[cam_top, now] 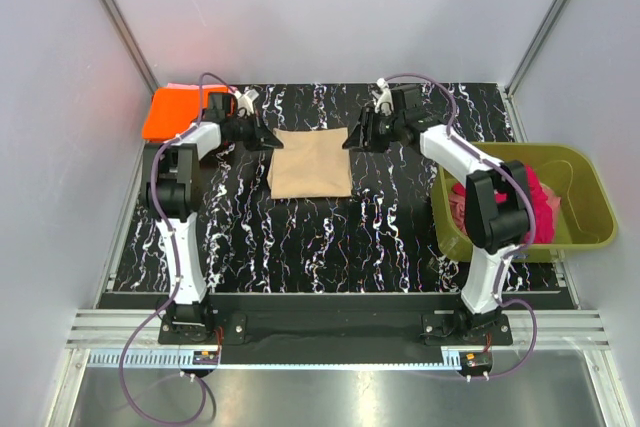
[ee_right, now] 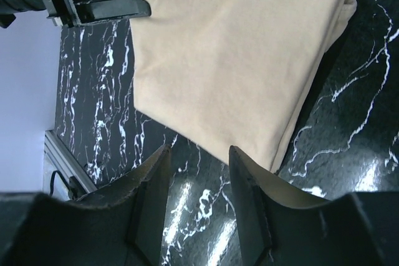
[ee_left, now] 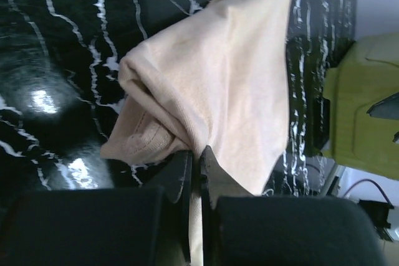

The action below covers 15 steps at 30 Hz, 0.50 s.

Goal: Fold and stack the t-shirts
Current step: Neatly place the folded tshirt to the corner

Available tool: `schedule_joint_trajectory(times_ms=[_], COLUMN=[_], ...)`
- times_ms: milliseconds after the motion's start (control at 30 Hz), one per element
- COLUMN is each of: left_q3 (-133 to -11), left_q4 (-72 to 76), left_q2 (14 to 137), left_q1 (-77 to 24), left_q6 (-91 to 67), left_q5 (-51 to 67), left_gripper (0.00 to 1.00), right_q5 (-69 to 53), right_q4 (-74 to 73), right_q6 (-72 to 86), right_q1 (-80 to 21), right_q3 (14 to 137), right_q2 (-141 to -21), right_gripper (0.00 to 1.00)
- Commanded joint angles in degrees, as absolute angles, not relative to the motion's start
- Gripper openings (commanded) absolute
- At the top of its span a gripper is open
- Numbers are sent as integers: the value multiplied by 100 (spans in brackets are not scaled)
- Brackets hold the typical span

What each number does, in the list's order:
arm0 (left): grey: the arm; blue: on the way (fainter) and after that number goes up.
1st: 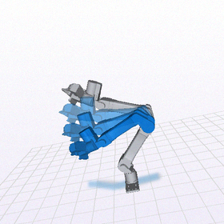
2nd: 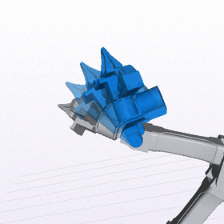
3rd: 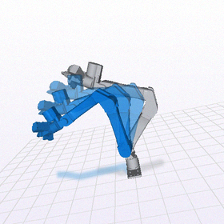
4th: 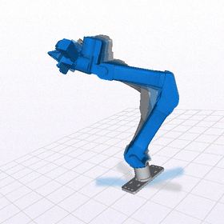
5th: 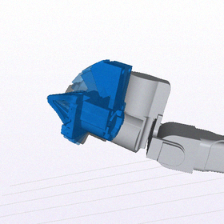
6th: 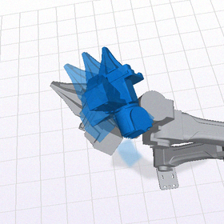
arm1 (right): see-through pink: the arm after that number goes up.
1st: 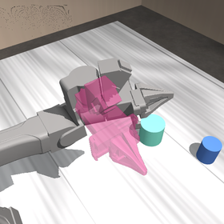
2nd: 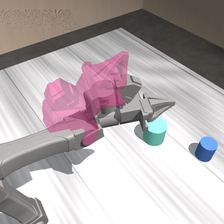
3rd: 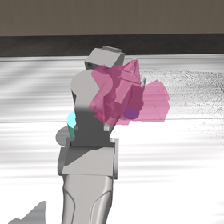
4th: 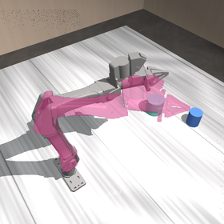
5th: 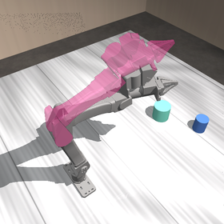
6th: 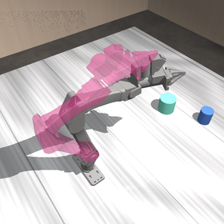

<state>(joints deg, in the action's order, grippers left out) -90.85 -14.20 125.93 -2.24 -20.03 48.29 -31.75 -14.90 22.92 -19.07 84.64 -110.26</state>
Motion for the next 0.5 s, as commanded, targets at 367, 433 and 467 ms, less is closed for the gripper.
schedule_joint_trajectory(times_ms=[367,433,467], left_q3=[-9000,-8991,-8983], left_q4=[-2679,-2742,-2742], left_q2=[11065,11057,11048], left_q1=[-229,-202,-202], left_q6=[-1275,-1283,-1283], left_q5=[4456,4447,4439], left_gripper=[0,0,0], right_q5=[-2742,-2742,-2760], right_q4=[-1371,-1397,-1389], right_q6=[2224,2232,2259], right_q1=[-1951,-1960,-1951], right_q3=[7638,7638,7638], right_q2=[-9334,-9351,-9352], right_gripper=[50,50,49])
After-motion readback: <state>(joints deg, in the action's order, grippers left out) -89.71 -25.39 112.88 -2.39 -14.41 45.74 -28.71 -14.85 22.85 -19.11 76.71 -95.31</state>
